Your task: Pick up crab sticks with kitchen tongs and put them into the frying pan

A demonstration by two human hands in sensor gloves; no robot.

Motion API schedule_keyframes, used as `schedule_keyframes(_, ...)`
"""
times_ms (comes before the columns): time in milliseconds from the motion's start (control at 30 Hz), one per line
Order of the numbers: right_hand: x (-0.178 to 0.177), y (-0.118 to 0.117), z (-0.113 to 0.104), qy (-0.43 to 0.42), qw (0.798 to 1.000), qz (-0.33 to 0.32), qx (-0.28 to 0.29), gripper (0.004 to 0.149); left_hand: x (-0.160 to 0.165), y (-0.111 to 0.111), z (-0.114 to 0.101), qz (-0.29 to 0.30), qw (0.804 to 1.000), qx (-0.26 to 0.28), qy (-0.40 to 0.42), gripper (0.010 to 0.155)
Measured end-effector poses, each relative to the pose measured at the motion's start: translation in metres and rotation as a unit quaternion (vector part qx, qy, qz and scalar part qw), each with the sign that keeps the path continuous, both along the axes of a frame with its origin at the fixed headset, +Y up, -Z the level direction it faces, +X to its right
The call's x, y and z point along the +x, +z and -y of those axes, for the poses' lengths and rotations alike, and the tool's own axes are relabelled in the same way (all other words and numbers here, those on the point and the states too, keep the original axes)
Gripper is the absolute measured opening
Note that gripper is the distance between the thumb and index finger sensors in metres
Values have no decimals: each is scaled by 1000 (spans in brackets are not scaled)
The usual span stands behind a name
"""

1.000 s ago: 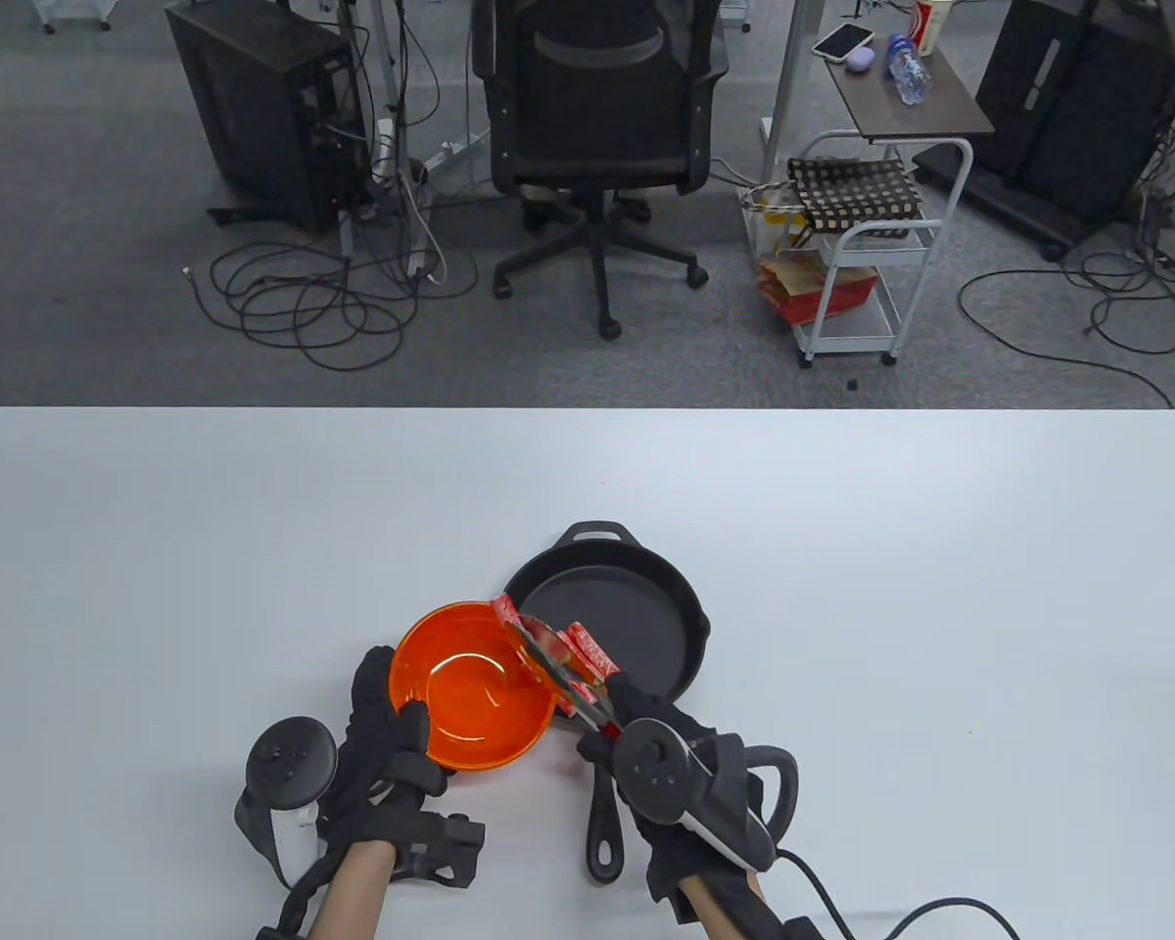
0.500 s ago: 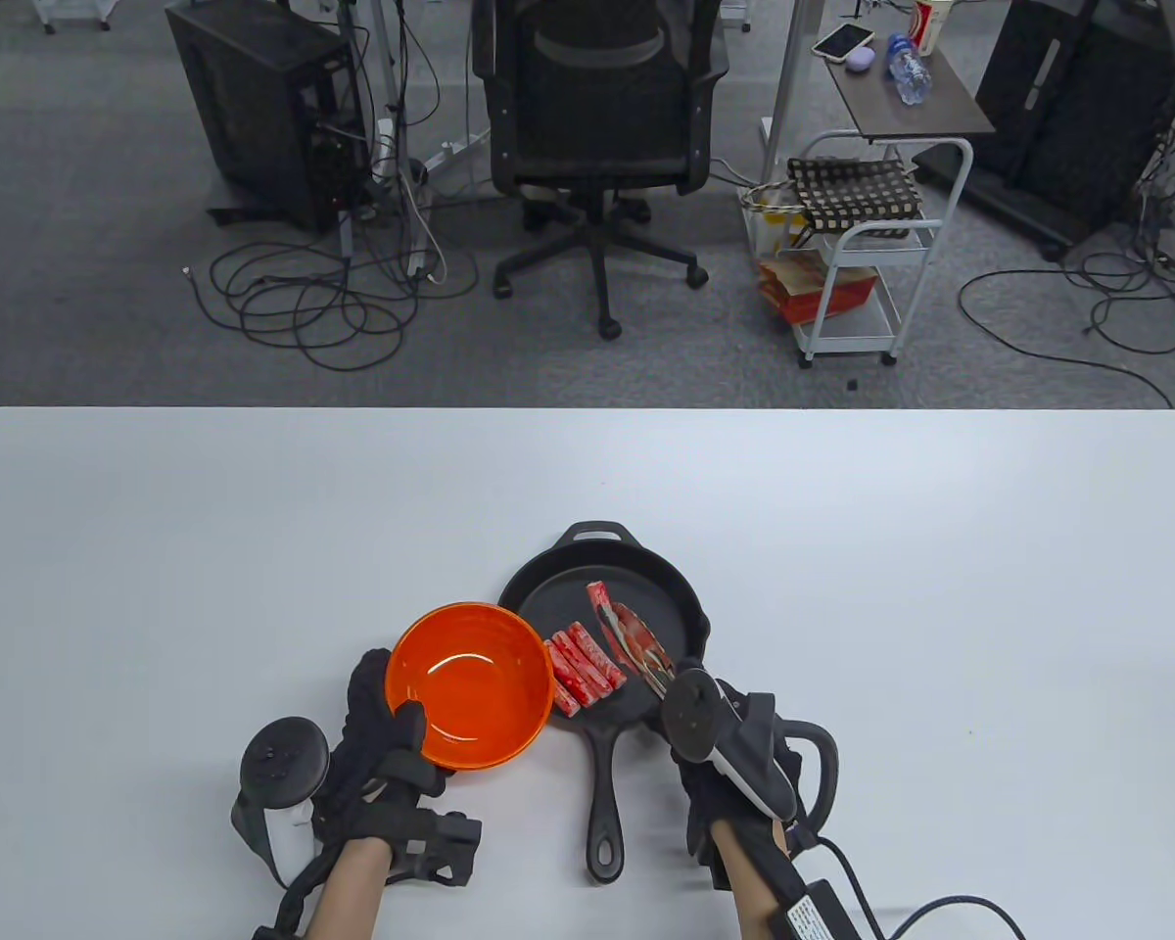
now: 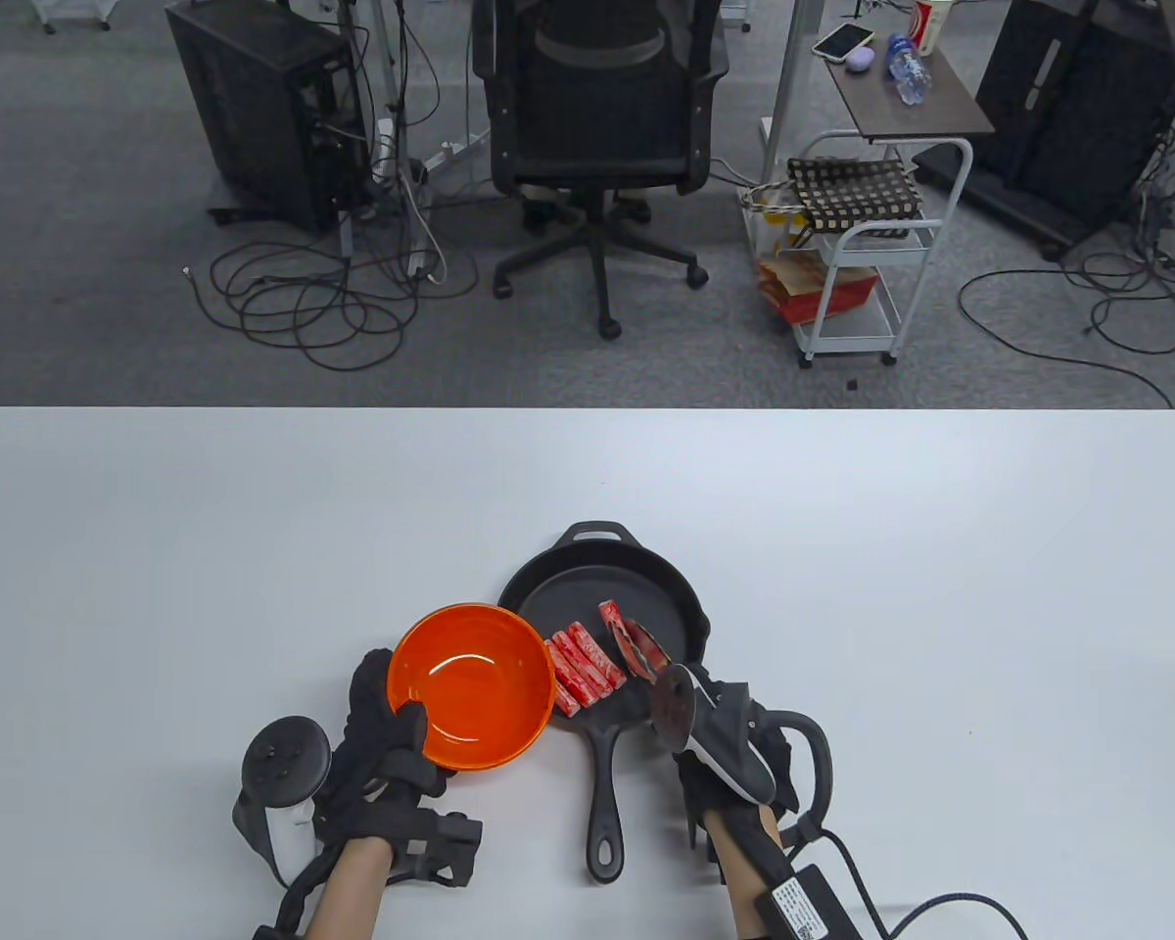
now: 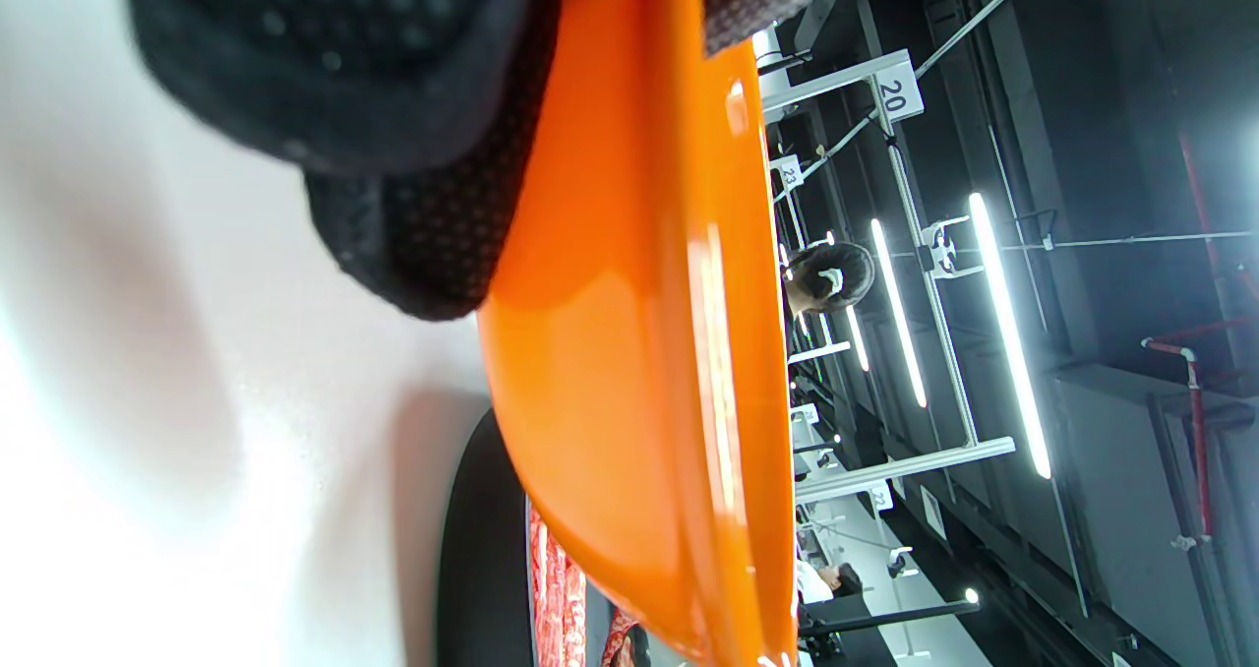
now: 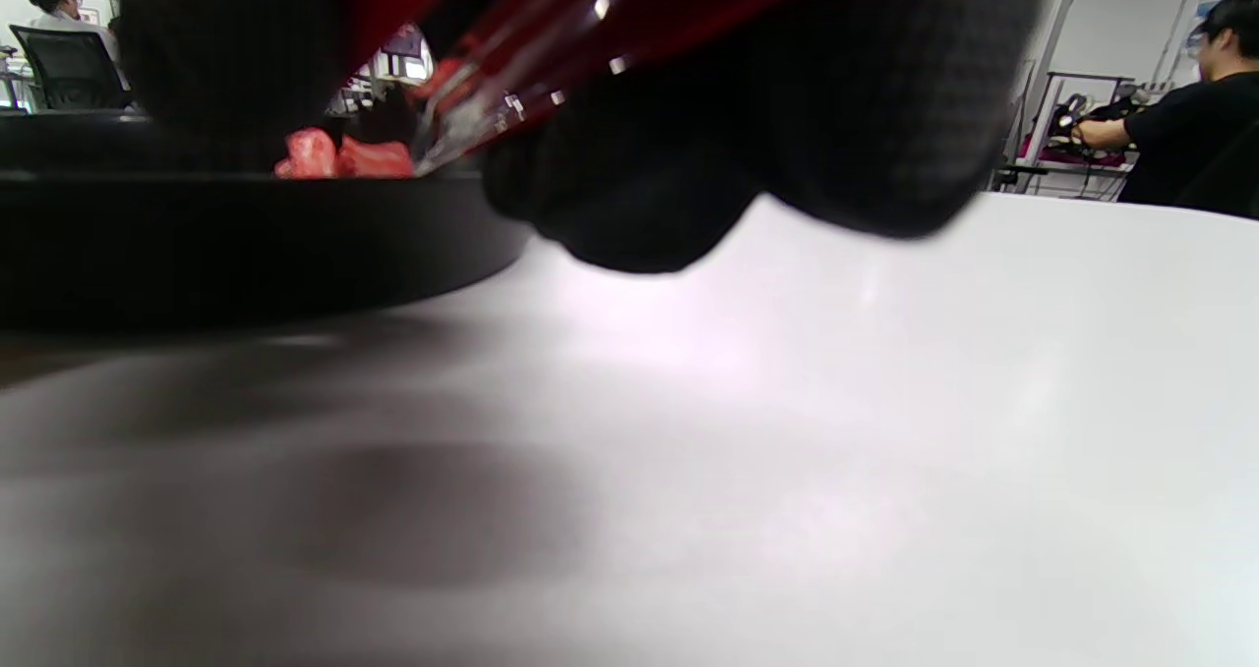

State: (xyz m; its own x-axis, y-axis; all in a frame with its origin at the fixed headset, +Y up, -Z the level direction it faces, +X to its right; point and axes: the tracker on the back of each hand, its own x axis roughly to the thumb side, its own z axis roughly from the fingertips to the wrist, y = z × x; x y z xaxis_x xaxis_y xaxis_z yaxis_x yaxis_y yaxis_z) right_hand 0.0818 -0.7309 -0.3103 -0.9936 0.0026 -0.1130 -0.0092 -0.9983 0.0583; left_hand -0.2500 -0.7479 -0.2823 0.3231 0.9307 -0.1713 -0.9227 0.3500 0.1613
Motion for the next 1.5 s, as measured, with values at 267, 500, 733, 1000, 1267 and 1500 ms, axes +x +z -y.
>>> schedule_keyframes(267, -1, 0, 0, -6, 1000, -3, -3, 64, 0, 0, 0, 1, 1000, 0, 0, 65)
schedule_keyframes(500, -1, 0, 1, -16, 1000, -3, -5, 64, 0, 0, 0, 1, 1000, 1, 1, 64)
schedule_keyframes(733, 0, 0, 1, -22, 1000, 0, -2, 65, 0, 0, 0, 1, 1000, 1, 1, 64)
schedule_keyframes(1000, 4, 2, 0, -23, 1000, 9, 18, 74, 0, 0, 0, 1, 1000, 1, 1, 64)
schedule_keyframes(1267, 8, 3, 3, -27, 999, 15, 27, 91, 1, 0, 0, 3, 1000, -1, 14, 65)
schedule_keyframes(1500, 8, 6, 3, -18, 999, 9, 47, 93, 1, 1, 0, 3, 999, -1, 33, 64)
